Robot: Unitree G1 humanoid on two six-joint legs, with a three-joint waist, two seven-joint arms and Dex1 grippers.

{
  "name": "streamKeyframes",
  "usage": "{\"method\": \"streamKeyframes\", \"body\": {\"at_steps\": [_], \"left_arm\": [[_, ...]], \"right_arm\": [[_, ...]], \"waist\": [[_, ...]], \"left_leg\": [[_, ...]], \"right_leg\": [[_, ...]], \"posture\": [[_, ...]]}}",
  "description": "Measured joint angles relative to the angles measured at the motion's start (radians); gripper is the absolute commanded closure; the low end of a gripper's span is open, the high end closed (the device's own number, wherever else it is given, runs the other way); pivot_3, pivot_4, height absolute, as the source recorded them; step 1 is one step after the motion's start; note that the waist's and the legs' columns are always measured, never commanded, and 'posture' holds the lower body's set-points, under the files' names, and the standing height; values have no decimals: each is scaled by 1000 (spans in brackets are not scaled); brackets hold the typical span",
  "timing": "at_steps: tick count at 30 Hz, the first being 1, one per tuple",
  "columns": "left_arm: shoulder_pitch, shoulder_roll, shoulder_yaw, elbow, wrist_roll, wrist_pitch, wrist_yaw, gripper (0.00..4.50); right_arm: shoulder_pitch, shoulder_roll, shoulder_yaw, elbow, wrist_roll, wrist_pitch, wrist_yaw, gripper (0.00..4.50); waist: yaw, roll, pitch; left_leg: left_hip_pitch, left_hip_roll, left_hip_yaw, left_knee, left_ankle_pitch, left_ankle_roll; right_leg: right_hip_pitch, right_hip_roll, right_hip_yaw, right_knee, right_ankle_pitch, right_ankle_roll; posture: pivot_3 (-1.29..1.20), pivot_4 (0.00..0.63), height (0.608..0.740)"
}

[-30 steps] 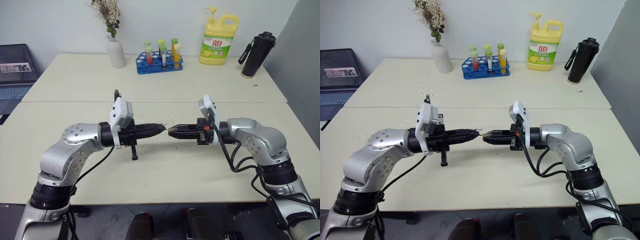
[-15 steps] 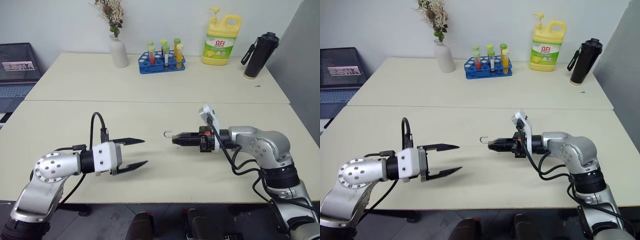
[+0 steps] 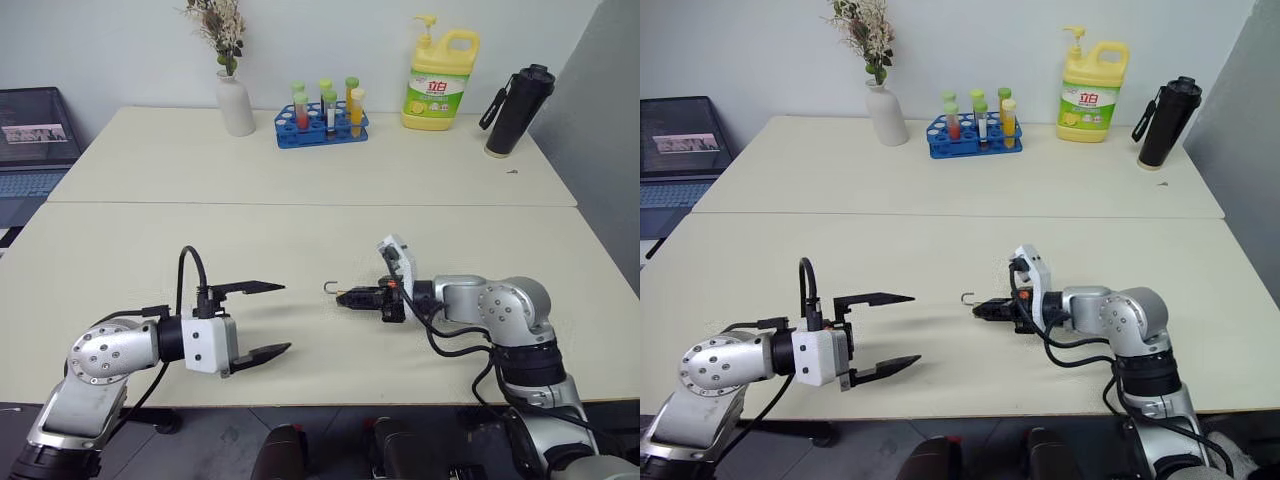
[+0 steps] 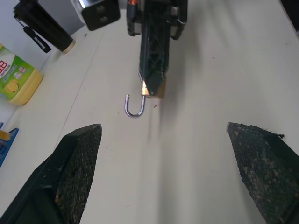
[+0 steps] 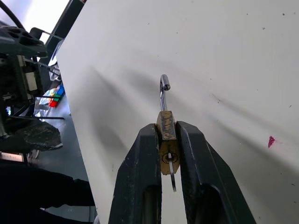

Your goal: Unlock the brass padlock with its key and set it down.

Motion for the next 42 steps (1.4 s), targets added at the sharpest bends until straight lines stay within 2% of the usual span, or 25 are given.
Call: {"method": "streamKeyframes", "body": {"at_steps": [13,21,26,29,32,36,42], "left_arm": [[-19,0,-49,-1,-2,55,-7,0],[-22,-4,-70,-1,-1,64,-2,0],[-24,-4,-79,-3,-1,75,-2,0],[-24,-4,-82,-10,-18,122,2,0],[-22,-4,-69,-29,-61,234,28,0],[16,41,-26,-97,-124,431,53,0],[73,86,16,-199,-171,584,66,0]], "right_arm": [[18,62,-4,96,-67,-2,-88,4315],[14,68,-19,83,-54,10,-95,1664],[36,-1,-23,-5,-44,32,-82,42],[63,-76,-34,-54,-34,34,-59,16],[113,-249,2,-108,-69,-62,19,16],[205,-472,106,-132,-237,-441,251,16],[258,-512,124,-109,-371,-896,467,16]], "waist": [[-1,0,0],[0,0,0],[4,0,0],[5,0,0],[5,0,0],[-2,0,0],[-13,0,1]], "left_leg": [[0,0,0,0,0,0],[1,0,0,0,0,0],[0,-1,0,0,0,0],[0,-2,-1,0,0,0],[0,-2,-1,0,0,0],[1,0,0,-1,0,0],[1,2,-2,-1,0,0]], "right_leg": [[0,0,0,0,0,0],[1,0,0,0,0,0],[1,0,0,0,0,1],[2,-1,0,-1,0,1],[2,-1,-1,-1,0,1],[1,0,0,-1,-1,1],[1,4,-1,0,-1,1]], "posture": [[0,150,740],[0,150,740],[0,150,740],[0,150,740],[0,150,740],[0,150,740],[0,150,740]]}}
